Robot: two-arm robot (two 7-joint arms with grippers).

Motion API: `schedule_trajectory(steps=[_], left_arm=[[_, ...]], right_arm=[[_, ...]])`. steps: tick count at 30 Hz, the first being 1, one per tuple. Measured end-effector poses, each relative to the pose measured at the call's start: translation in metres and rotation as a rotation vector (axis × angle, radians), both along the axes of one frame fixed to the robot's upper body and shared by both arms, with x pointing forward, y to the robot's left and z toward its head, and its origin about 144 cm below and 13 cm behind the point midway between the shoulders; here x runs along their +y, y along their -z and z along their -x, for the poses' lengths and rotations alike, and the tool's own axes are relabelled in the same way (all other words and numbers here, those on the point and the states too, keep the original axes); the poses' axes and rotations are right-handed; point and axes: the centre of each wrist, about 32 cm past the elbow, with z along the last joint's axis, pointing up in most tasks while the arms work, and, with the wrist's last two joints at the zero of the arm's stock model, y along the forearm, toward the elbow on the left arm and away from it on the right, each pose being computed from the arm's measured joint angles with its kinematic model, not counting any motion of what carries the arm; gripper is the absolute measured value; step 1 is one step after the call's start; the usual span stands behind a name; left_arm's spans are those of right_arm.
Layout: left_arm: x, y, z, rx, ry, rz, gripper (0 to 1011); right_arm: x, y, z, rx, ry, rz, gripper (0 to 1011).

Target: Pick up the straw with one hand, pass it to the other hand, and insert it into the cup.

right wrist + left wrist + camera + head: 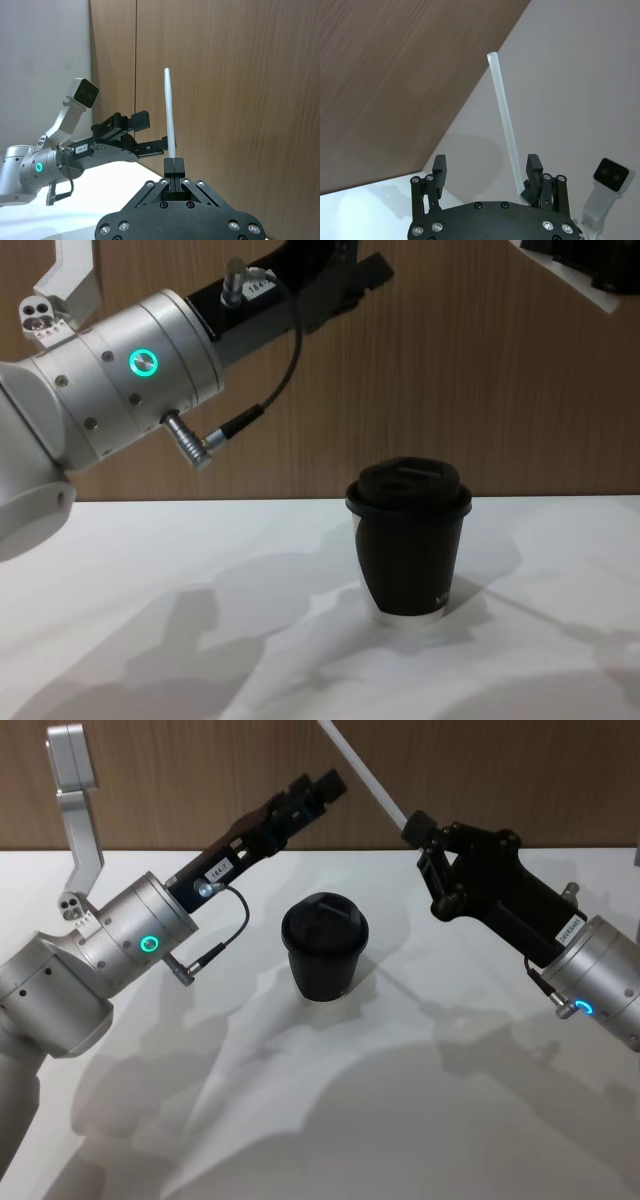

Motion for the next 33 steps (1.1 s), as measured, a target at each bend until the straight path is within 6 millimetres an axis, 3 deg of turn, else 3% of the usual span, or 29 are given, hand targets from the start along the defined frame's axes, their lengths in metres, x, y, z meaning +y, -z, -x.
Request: schedule_trajectory(steps=[33], left_arm=[[-0.023,-0.009,-0.021,0.027,0.124,0.140,1003]], right_arm=[[0.000,0.000,0.000,0.000,0.000,0.000,2]])
